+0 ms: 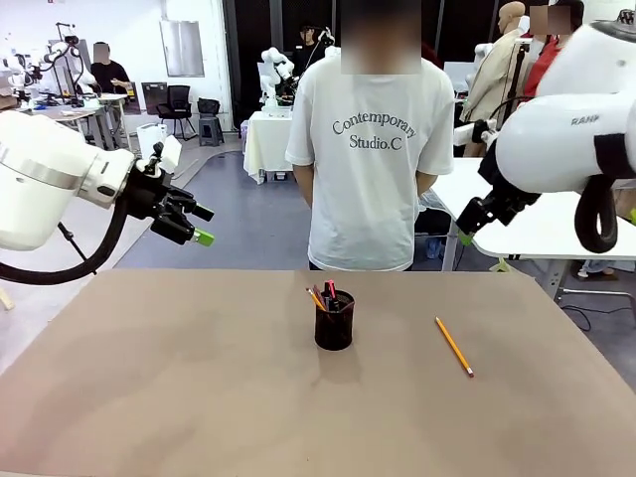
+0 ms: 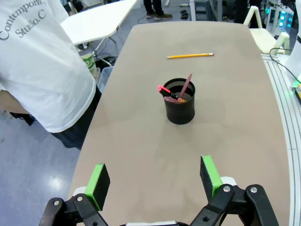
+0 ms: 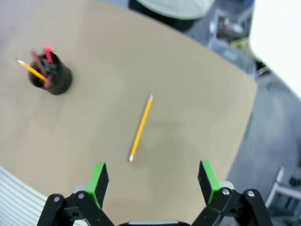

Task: Place the pens into the pen holder.
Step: Pick up a writing instrument from the table and place it into the Pen holder.

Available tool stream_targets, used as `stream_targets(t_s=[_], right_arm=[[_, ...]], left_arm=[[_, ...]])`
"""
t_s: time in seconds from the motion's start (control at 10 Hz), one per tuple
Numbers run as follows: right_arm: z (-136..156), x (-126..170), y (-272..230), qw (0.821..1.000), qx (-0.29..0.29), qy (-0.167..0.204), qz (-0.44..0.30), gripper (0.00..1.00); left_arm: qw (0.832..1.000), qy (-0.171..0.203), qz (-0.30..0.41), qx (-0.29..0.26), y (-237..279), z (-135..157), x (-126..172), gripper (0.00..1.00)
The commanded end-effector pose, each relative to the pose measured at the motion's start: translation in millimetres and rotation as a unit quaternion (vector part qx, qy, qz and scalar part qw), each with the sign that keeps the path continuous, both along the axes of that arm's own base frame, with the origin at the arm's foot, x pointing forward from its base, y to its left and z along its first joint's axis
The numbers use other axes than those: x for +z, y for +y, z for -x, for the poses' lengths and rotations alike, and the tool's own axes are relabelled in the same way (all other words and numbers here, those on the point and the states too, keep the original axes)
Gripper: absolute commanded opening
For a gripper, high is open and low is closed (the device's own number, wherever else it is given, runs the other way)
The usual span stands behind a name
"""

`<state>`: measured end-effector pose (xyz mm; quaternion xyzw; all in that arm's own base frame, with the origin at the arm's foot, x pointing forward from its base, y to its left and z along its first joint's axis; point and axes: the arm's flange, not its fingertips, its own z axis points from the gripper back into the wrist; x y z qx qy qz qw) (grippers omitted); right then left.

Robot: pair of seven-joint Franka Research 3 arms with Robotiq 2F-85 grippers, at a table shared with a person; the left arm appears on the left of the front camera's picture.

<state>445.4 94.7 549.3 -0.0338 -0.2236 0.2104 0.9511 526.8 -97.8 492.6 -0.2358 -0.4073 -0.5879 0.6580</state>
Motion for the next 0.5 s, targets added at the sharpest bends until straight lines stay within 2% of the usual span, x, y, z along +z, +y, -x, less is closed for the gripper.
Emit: stream_targets(t_s=[0.0, 0.1, 0.2, 0.4], right_arm=[[-15, 0, 3, 0.997, -0.045, 0.063, 0.014, 1.0], [-28, -15, 0, 0.996, -0.058, 0.068, 0.003, 1.0], [-23, -31, -3, 0.993, -0.083, 0.083, -0.011, 1.0], [-27, -44, -9, 0.993, -0.075, 0.091, -0.02, 1.0]], left_arm=[[1.0, 0.001, 0.001, -0.003, 0, 0, 1, 1.0], [1.0, 0.001, 0.001, -0.003, 0, 0, 1, 1.0], [1.0, 0.001, 0.001, -0.003, 0, 0, 1, 1.0], [1.0, 0.001, 0.001, -0.003, 0, 0, 1, 1.0]])
